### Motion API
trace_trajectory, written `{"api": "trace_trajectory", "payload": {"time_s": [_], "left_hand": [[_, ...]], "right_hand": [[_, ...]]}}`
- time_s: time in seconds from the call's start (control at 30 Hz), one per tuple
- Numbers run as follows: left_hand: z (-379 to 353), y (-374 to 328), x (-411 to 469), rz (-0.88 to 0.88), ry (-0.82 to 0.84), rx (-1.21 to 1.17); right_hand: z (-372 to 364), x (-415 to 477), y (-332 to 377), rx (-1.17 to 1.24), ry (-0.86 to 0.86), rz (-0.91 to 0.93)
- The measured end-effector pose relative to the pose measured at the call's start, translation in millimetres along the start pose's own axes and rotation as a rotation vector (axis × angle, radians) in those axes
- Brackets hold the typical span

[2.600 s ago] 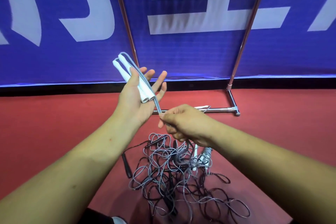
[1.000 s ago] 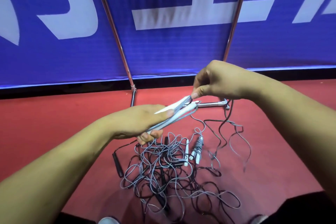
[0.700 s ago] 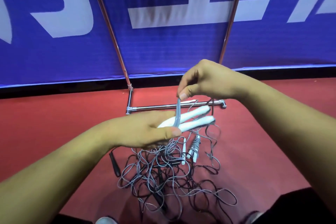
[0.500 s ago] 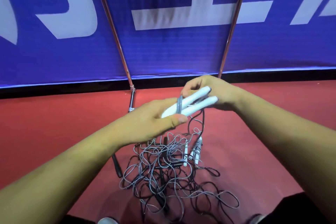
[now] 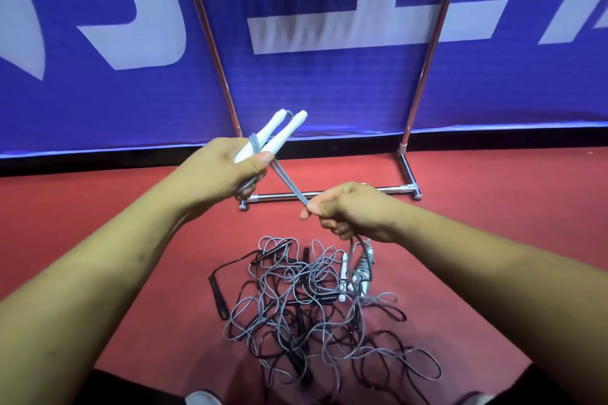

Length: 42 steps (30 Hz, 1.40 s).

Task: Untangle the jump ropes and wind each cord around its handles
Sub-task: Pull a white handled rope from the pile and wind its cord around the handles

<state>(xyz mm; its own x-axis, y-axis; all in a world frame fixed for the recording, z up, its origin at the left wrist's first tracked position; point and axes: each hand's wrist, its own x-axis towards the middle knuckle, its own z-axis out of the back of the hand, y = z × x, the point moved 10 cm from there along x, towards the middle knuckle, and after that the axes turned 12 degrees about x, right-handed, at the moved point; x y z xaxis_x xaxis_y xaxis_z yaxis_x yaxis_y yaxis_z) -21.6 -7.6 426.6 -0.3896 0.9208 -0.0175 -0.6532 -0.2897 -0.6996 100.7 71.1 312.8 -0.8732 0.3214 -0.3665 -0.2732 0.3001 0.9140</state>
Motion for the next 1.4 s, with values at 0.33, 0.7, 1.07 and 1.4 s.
{"api": "trace_trajectory", "payload": {"time_s": [0.33,0.7,1.07,1.4], "left_hand": [[10,9,6,0.043,-0.104,0.598],[15,41,9,0.19,-0.156,0.272],[-79,-16,-8,-0.231,0.317,0.604],[-79,-38,-27,-0.194,0.33,0.036]], "right_hand": [[-32,-21,38,-0.401,-0.064,0.156],[-41,-52,74,-0.803,0.0,0.246],[-37,-59,111,-1.089,-0.129,0.54],[10,-46,79,-0.226,-0.037,0.179]]}}
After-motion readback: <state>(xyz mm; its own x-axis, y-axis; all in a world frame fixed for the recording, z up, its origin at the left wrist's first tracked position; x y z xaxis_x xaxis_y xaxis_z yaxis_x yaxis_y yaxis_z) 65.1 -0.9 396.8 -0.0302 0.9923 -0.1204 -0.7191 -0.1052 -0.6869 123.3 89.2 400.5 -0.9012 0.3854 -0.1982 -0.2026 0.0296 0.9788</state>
